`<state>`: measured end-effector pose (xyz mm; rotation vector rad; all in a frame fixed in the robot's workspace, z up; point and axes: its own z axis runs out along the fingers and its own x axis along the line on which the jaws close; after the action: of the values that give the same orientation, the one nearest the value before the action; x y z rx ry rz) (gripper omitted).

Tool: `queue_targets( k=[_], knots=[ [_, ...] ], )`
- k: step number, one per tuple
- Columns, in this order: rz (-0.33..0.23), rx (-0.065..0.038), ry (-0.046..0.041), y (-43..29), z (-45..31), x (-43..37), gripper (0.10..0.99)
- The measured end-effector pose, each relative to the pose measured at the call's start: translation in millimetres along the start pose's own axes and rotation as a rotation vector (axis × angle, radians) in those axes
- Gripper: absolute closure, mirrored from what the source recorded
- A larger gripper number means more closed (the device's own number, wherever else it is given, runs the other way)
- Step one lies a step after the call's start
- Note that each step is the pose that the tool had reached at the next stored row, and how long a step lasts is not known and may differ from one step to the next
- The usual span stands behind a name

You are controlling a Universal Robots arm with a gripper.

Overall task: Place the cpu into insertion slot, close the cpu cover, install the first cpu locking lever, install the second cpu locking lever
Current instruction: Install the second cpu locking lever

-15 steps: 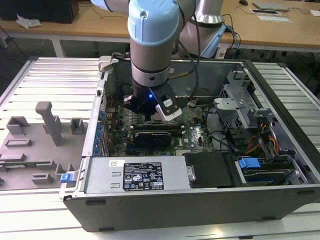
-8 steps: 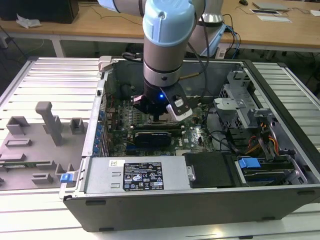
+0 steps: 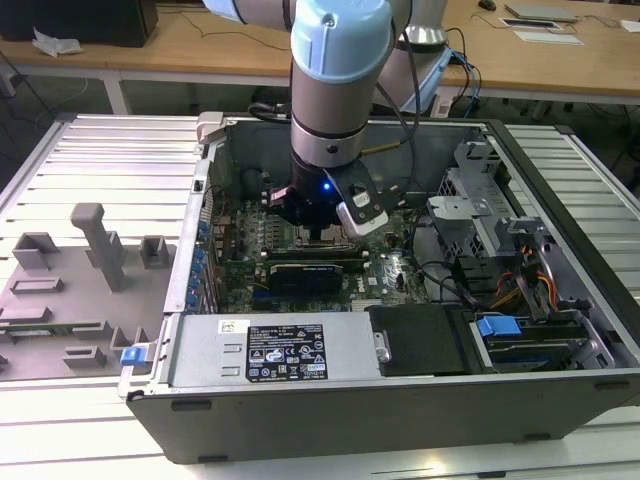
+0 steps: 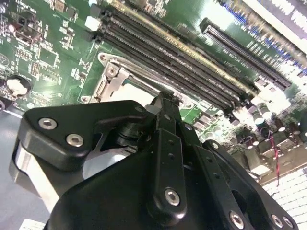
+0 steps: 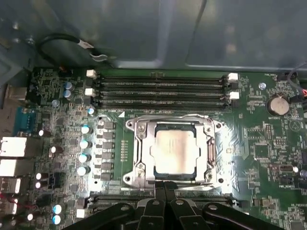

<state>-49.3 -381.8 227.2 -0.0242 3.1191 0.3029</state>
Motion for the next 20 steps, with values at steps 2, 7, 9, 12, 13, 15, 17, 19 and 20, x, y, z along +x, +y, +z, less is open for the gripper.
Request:
queue_targets(
  k=[2, 7, 9, 12, 13, 15, 17, 19, 20],
  knots=[
    [-0.003, 0.001, -0.015, 5.5, 3.8, 0.1, 0.98],
    [-0.006, 0.021, -0.0304, 22.1, 9.9, 0.2, 0.98],
    [-0.007, 0.036, -0.03, 23.7, 11.0, -0.5, 0.98],
    [-0.007, 0.045, -0.0299, 25.9, 12.1, -3.7, 0.98],
    [-0.007, 0.046, -0.0299, 26.3, 12.3, -4.6, 0.98],
    [-0.007, 0.046, -0.0299, 28.7, 12.8, -5.6, 0.98],
    [-0.007, 0.047, -0.0298, 30.0, 12.6, -5.7, 0.98],
    [-0.007, 0.047, -0.03, 30.3, 12.0, -5.8, 0.98],
    [-0.007, 0.046, -0.03, 30.3, 12.0, -5.7, 0.98]
  ],
)
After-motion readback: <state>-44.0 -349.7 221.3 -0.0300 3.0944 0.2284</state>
